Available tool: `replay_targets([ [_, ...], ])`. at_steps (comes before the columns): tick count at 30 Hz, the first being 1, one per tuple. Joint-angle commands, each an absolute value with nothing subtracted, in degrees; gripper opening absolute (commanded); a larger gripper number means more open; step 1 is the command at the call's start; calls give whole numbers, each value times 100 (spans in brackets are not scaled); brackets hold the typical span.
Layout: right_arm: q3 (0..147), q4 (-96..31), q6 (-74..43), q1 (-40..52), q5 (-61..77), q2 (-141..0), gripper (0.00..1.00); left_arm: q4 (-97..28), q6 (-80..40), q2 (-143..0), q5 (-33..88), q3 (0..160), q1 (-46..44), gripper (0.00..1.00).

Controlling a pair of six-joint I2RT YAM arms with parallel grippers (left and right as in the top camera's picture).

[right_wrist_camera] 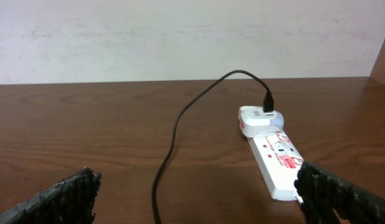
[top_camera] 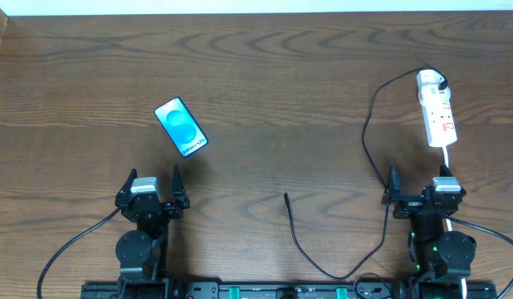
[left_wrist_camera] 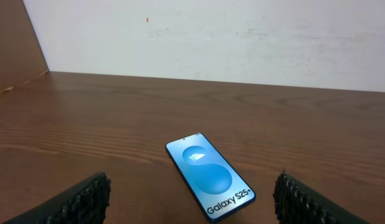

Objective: Plug charger to phone and switch on socket

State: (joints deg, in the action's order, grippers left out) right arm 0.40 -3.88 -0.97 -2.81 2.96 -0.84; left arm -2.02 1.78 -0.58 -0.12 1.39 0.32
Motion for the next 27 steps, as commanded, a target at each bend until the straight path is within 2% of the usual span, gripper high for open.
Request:
replay_targets([
  [1,32,-414,-36,-296,250,-32,99,-416,257,-23,-62,23,58,84],
  [27,32,-414,-36,-296,250,-32,99,-410,252,-23,-43,23,58,84],
])
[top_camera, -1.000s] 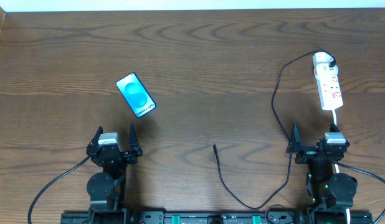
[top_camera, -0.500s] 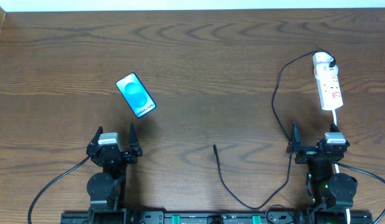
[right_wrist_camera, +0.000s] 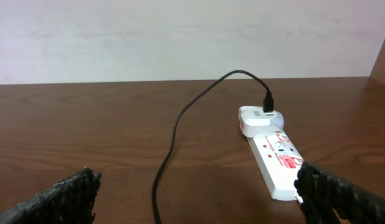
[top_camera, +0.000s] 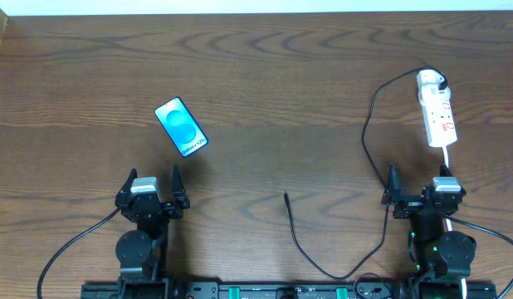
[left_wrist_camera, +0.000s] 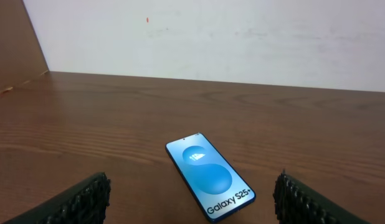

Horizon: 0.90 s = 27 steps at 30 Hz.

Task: Plug charger to phone and switch on socket
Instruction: 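Reach the left gripper forward over the blue phone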

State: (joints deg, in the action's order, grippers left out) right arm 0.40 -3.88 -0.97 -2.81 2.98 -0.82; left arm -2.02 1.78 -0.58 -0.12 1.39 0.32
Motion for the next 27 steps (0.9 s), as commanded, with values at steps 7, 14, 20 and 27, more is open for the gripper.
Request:
replay_targets([
  [7,32,-414,-36,-296,250,-32,99,-388,84,-23,-43,99,58,84],
  [14,32,-414,-36,-296,250,-32,99,-1481,-23,-213,-43,1144,58,84],
  [20,32,-414,-36,-296,250,-32,99,-1973,-27,-1184,-40,2237,58,84],
  [27,32,-414,-34,-296,250,-32,99,-2340,-419,-2932,-47,3614,58,84],
])
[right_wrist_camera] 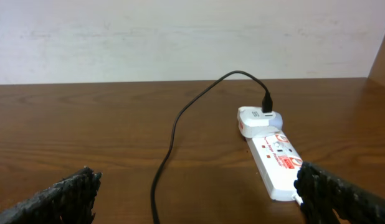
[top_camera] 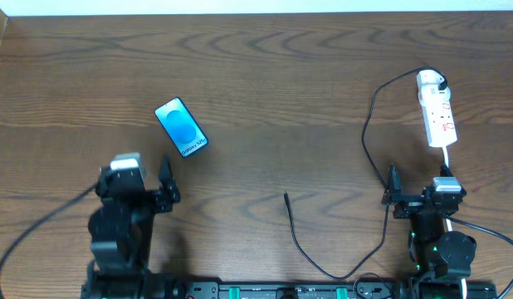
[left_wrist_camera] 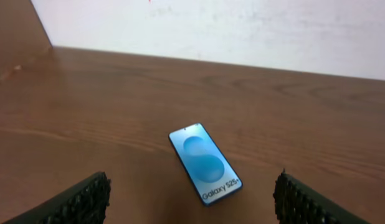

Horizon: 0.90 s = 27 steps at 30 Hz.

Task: Plug charger to phone and switch on socket
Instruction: 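Reach the left gripper forward over the blue phone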

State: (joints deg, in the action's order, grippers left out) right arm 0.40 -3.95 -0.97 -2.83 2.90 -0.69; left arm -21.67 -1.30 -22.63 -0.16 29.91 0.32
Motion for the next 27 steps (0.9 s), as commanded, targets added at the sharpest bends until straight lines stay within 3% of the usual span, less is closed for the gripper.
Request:
replay_targets([
  [1,32,-414,-34,-296,250,-32,99,-2519,-528,-3291,-64,3924,58,84],
  [7,32,-414,-34,-296,250,-32,99,-4506,-825,-5610,355,6390,58,84],
  [13,32,-414,-34,-296,250,-32,99,-4783,-825,-6681,910,6820,58,82],
  [14,32,-414,-34,-296,250,-32,99,-4792,-825,-6772,913,6820,58,61],
  [15,32,-414,-36,-296,250,-32,99,-4792,-825,-6934,923,6820,58,30],
  [16,32,-414,-36,-296,250,-32,99,-4792,-825,-7000,987,6820,58,31],
  [17,32,-414,-36,-296,250,-32,99,-4792,-825,-7041,1057,6820,56,73],
  [18,32,-414,-34,-296,250,-32,99,-4790,-827,-7074,1116,6820,58,99],
  [27,32,-414,-36,-296,250,-32,99,-5857,-1824,-7975,1090,8075,58,99],
])
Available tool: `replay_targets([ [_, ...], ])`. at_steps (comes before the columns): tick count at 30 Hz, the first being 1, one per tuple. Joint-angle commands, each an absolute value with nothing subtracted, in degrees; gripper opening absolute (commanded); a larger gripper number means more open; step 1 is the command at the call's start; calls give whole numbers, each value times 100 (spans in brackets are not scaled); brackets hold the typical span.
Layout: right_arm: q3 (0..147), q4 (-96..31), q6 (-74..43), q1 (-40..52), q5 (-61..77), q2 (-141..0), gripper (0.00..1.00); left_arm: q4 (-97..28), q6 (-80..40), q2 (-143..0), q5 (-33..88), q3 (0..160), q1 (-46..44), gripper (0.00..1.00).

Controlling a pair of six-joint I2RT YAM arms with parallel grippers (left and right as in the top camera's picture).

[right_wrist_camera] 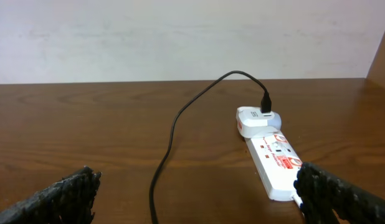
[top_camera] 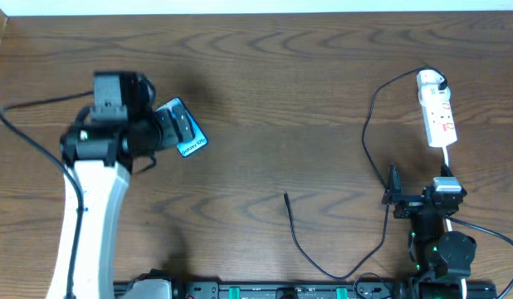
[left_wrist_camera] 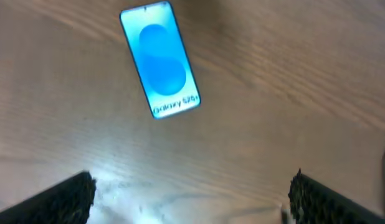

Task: Plug charger to phone and switch on socket
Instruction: 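Reach the left gripper forward over the blue phone, then lower the left gripper and close it on the phone's short edge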

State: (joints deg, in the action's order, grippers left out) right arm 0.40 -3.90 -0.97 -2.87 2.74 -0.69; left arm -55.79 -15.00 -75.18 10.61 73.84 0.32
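Observation:
The phone (top_camera: 187,129), its blue screen lit, lies face up at the left of the table, also seen as the phone (left_wrist_camera: 160,59) from above. My left gripper (top_camera: 157,133) hangs open just left of it, pointing down, with nothing between the fingers (left_wrist_camera: 68,199). The black charger cable (top_camera: 368,124) runs from the white adapter (top_camera: 431,80) in the power strip (top_camera: 437,112) to its loose plug end (top_camera: 286,197) at mid-table. My right gripper (right_wrist_camera: 195,199) rests open, facing the strip (right_wrist_camera: 275,165) and cable (right_wrist_camera: 174,134).
A brown wooden table (top_camera: 273,75) carries everything. A white wall (right_wrist_camera: 180,37) stands behind its far edge. The cable loops down toward the front edge near the right arm's base (top_camera: 439,249).
My left arm has risen from the front left and reached over the table; its gripper now points down beside the phone. The right arm, phone and cable have not moved.
Both arms sat at the front edge with open grippers at the two oldest moments, the left looking at the phone. Then the left arm had lifted and shifted left. Now it hangs over the table next to the phone, still open.

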Motion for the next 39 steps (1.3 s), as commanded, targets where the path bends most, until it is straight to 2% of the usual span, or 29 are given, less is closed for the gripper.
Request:
replay_targets([
  [1,32,-414,-36,-296,250,-32,99,-6180,-1988,-8350,1011,8547,58,99],
  [6,32,-414,-36,-296,250,-32,99,-6659,-2067,-9286,996,9522,58,100],
  [15,32,-414,-34,-296,250,-32,99,-6420,-2073,-9647,1011,9531,56,100],
  [21,32,-414,-34,-296,250,-32,99,-6464,-2936,-9708,941,9612,58,100],
  [25,32,-414,-34,-296,250,-32,99,-6910,-3205,-10079,342,9900,58,100],
  [39,32,-414,-36,-296,250,-32,99,-6455,-3293,-11810,338,9880,56,100],
])
